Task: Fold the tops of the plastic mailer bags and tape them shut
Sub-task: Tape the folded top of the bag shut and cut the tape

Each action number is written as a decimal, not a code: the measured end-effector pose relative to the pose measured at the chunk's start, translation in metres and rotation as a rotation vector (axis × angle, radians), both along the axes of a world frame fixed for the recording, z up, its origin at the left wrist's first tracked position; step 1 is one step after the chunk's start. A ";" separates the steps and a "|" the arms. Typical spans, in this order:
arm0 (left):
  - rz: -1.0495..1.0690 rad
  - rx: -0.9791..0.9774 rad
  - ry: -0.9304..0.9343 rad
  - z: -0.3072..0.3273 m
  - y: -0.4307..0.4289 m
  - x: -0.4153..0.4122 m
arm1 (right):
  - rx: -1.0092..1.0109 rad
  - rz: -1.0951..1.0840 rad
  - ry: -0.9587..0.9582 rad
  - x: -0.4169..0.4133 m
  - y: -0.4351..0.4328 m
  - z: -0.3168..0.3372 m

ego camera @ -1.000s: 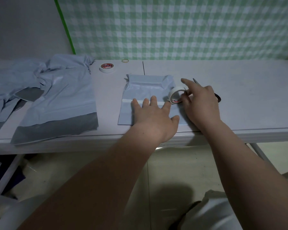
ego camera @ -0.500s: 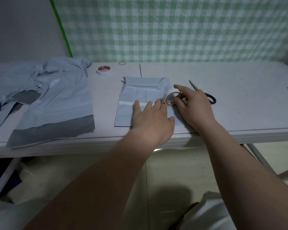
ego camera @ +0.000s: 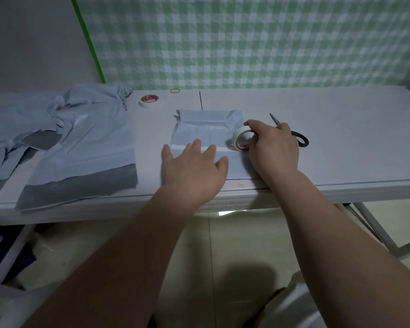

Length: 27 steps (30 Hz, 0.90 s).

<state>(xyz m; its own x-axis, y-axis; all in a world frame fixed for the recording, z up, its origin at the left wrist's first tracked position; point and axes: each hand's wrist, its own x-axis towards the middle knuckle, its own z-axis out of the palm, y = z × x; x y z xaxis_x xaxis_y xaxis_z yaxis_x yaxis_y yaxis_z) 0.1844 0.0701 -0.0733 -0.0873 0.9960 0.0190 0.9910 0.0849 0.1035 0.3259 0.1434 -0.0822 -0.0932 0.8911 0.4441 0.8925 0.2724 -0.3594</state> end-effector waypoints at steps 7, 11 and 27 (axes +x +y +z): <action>0.081 -0.036 0.082 0.006 -0.007 -0.035 | -0.011 -0.039 -0.015 -0.004 -0.002 -0.002; 0.106 -0.088 0.170 0.013 -0.004 -0.032 | 0.006 -0.039 -0.014 -0.005 -0.003 -0.003; -0.119 0.047 -0.016 0.008 0.003 0.048 | -0.098 -0.025 0.119 0.000 -0.006 0.002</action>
<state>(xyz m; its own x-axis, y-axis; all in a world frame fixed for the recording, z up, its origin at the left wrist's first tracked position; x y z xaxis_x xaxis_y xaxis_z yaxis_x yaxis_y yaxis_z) 0.2325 0.0728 -0.0656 0.0308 0.9974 0.0658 0.9919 -0.0386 0.1208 0.3264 0.1374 -0.0806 -0.0221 0.9320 0.3617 0.8484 0.2088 -0.4864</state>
